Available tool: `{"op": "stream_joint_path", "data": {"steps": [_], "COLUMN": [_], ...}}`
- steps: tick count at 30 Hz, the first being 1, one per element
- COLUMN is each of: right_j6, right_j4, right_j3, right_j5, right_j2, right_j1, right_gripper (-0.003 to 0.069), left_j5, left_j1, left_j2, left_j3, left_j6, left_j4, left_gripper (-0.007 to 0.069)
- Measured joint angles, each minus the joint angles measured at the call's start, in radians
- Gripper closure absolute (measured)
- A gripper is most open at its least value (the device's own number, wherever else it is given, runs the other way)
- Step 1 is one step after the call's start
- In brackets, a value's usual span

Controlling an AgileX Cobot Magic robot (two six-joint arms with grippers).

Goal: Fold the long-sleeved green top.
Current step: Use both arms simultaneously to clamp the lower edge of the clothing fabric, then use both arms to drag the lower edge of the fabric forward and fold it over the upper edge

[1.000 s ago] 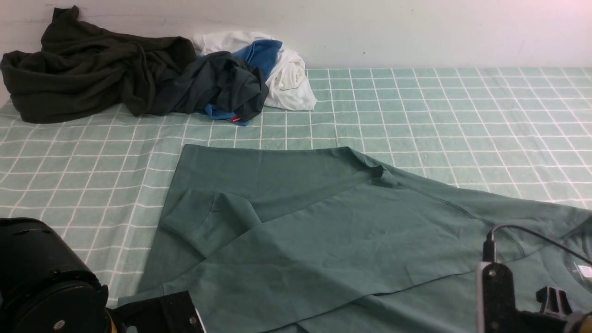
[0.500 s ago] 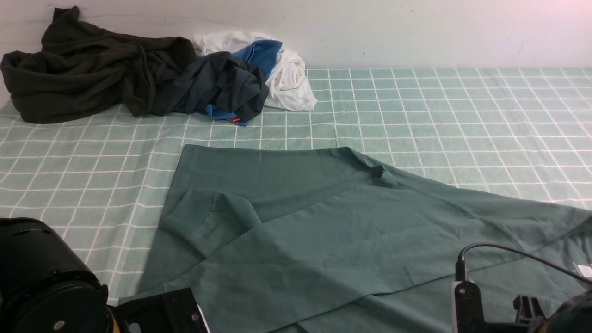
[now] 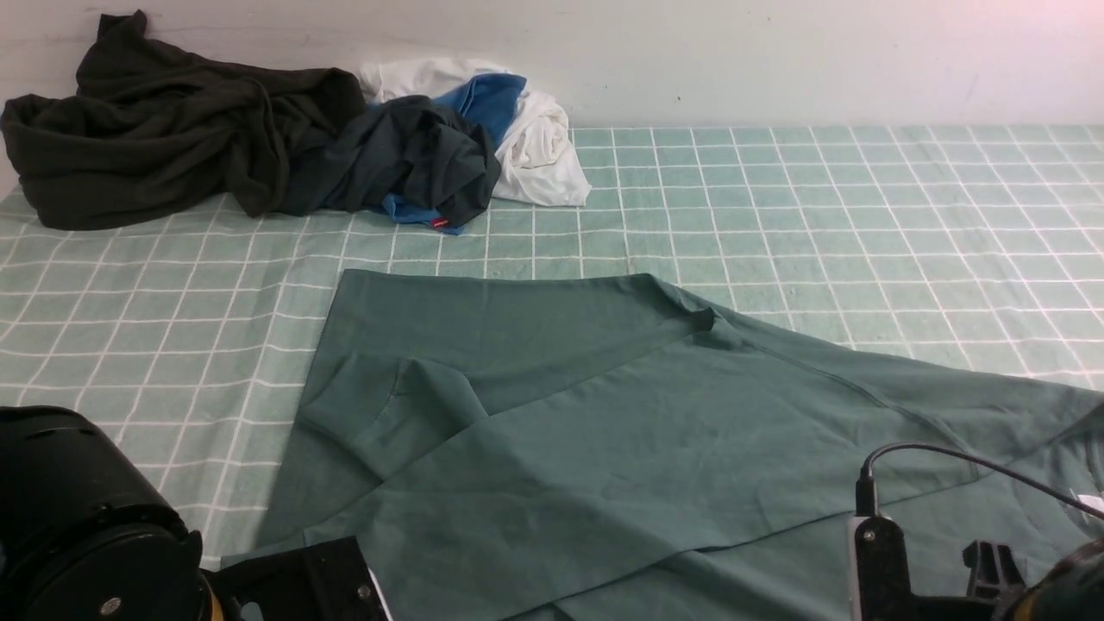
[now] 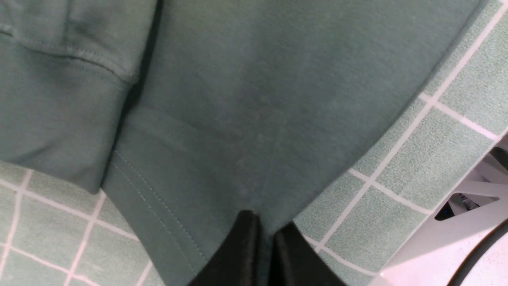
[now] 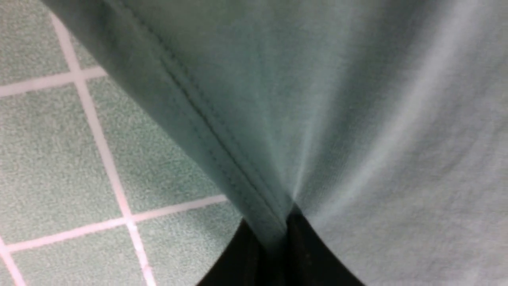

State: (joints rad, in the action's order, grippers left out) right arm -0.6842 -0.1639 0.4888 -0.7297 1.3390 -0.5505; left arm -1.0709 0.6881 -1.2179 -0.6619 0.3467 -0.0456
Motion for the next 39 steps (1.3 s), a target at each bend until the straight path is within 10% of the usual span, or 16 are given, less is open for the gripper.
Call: {"op": "stream_joint_path", "data": {"steps": [13,18,31,39], "right_j6": [-0.012,-0.121,-0.075,0.199], "right_j4": [-0.072,0.041,0.107,0.094], "right_j3": [0.372,0.650,1.084,1.148], "right_j5": [-0.144,-0.104,-0.080,0.038], "right_j2": [-0.001,0.186,0.646,0.766], "right_j1": [0.132,0.263,0.344,0.389], "right_gripper": [0.0645,0.0645,0.0641,0.0438], "left_j5": [-0.009,0.042,0.055,0.141], "left_j1": [-0.185,-0.384,-0.491,-0.509], "left_j2": [-0.033,-0.288,-0.869,-1.030], "left_j3": [-0.274,-0.647,-1.174,-1.255], "left_j6": [-0.065,-0.014,0.022,-0.002], "left_j4": [-0.134,-0.142,-0.153,-0.170], "left_gripper": [0.0616,0.0608,0.0607,0.0475]}}
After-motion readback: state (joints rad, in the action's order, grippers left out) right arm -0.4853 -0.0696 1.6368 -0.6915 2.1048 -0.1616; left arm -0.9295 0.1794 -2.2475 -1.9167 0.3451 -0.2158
